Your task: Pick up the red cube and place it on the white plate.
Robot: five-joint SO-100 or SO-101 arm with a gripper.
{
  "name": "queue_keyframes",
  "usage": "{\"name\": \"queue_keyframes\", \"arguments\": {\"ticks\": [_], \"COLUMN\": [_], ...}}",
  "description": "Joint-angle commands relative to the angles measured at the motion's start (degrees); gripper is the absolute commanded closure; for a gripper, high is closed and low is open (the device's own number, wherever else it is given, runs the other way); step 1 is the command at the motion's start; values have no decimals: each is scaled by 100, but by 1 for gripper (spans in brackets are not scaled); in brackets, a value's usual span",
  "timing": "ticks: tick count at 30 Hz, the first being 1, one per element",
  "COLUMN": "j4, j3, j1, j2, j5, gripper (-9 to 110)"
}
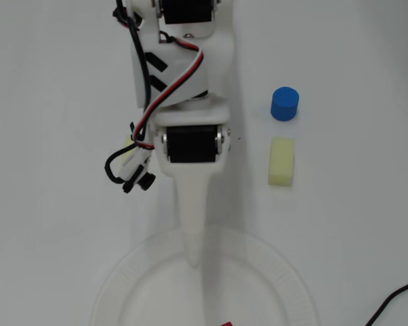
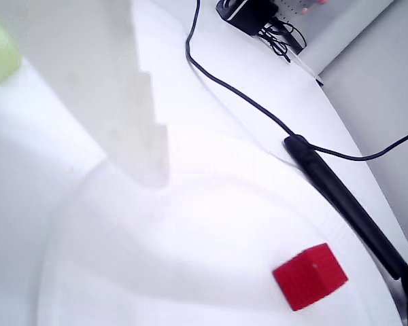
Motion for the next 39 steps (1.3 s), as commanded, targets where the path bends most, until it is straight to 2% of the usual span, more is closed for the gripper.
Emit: {"name": "queue_keyframes", "arguments": {"ticks": [1, 11, 20, 32, 39], "j4": [545, 2276, 2259, 1459, 1556], "j3": [-378, 211, 2856, 7163, 8613], "j1": [-123, -237, -44, 211, 193], "j2": [580, 2153, 4518, 8648, 10248], "j5": [158, 686, 431, -220, 97], "gripper": [63, 50, 48, 50, 55]}}
